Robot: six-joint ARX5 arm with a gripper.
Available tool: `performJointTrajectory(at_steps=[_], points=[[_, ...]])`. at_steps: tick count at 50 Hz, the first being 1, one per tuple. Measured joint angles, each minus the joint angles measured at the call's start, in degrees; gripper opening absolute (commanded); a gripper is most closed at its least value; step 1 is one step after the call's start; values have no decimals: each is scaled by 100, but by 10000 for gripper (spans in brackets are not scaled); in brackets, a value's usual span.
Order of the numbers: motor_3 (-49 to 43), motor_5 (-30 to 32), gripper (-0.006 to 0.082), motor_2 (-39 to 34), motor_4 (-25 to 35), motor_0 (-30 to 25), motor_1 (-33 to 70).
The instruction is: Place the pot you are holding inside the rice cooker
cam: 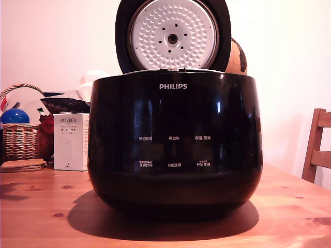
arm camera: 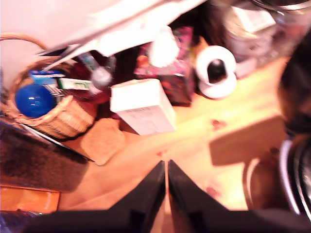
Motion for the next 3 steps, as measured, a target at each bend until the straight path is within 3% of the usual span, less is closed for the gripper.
performJointTrajectory(at_steps=[3], points=[[0,0,-22,0,2,39,0]])
